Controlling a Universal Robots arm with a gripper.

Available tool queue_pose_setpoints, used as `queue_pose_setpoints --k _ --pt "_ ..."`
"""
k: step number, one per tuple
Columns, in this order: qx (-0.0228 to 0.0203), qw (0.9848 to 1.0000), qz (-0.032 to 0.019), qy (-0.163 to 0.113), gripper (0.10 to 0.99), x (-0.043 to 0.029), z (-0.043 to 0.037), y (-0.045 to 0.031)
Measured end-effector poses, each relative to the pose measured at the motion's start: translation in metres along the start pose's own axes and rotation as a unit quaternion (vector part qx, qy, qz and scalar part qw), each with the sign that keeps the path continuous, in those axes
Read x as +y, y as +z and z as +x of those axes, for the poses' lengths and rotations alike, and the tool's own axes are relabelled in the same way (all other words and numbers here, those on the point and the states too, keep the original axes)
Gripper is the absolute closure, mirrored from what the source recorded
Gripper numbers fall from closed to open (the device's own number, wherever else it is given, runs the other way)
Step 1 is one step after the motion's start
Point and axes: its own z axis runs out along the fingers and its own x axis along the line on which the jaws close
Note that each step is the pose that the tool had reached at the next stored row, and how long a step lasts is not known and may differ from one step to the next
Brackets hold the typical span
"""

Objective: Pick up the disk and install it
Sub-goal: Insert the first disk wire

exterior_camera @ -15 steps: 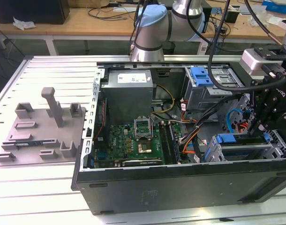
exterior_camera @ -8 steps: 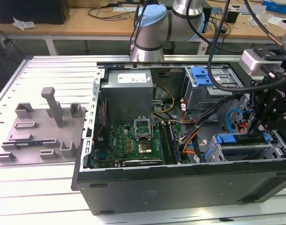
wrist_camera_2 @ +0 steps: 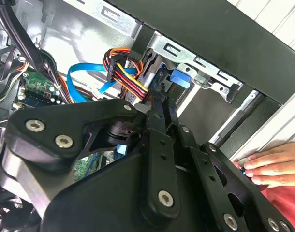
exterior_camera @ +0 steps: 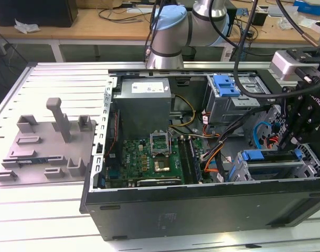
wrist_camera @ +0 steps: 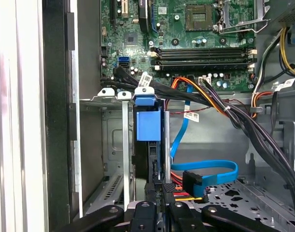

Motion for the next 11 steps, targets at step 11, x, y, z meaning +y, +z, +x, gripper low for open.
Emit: queue_pose_setpoints --k 11 --pt "0.0001 1.0 0.0011 0.0 0.918 -0.0003 0.0005 0.0006"
